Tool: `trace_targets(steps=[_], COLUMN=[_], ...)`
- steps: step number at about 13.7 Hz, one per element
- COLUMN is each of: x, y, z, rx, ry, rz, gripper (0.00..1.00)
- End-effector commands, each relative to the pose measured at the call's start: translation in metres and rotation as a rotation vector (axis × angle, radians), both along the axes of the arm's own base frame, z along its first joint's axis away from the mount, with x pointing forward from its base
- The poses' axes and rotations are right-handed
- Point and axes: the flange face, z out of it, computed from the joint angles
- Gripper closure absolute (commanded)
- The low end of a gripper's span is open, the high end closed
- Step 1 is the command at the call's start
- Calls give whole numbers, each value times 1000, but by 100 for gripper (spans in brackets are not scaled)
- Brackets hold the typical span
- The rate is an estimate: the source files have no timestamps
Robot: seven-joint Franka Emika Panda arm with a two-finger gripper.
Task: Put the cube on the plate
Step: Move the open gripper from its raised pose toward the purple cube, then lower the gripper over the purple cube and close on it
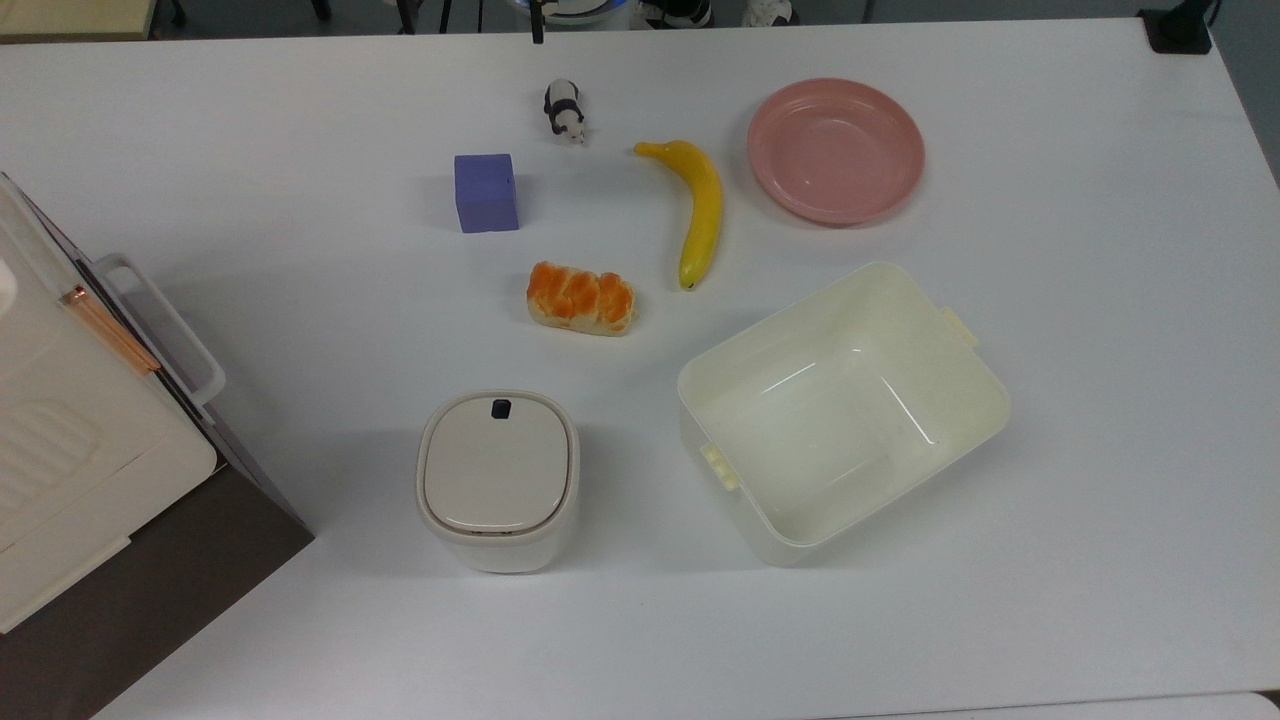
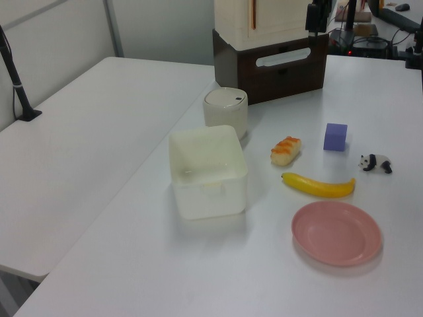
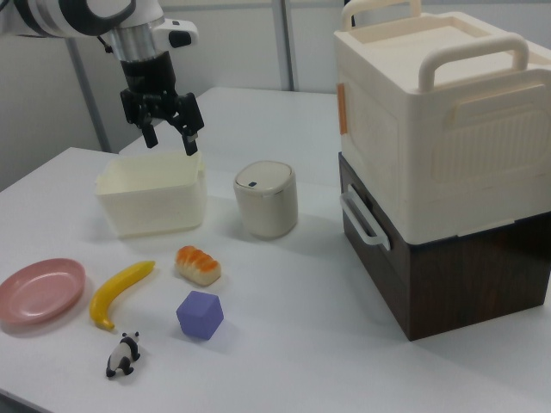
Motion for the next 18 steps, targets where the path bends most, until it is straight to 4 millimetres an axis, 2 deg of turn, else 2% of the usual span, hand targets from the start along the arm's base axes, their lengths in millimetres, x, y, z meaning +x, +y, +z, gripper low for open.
trace_targets(steps=[1,4,7,16,18], x=[-2,-4,-10,-30,-34], y=[5,5,4,-15,-25], z=[-9,-17,-38,-125,-154], rx=[22,22,24,-4,-31], ry=[6,18,58,158,180], rz=[-12,0,41,90,121], gripper=[0,0,0,0,0])
